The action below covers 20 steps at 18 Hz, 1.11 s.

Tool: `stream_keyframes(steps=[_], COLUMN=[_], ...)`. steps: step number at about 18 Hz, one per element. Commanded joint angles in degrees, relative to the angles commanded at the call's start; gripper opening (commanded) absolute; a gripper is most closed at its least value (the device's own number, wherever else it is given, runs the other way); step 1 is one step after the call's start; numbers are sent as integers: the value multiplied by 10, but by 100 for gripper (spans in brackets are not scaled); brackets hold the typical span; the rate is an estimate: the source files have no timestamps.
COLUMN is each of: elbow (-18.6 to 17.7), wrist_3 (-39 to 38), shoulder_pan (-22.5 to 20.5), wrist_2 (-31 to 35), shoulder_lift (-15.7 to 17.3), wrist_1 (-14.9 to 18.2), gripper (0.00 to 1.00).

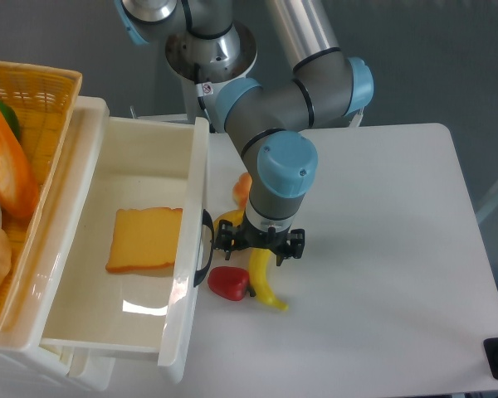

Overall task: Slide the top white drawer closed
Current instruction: 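Lower the gripper beside the drawer front near the black handle, then push the drawer front with the gripper, sliding the drawer into the cabinet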

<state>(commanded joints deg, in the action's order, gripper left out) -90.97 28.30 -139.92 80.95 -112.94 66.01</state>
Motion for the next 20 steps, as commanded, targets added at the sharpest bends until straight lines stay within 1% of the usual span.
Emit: stream_keyframes(steps=[8,17,20], elbow=[2,4,4], wrist_3=[-2,-1,-1], shoulder_pan=[5,22,34], wrist_2=[-7,-19,-19], shoulder_lift=[5,7,7], wrist_1=[4,5,5], gripper=[100,100,100])
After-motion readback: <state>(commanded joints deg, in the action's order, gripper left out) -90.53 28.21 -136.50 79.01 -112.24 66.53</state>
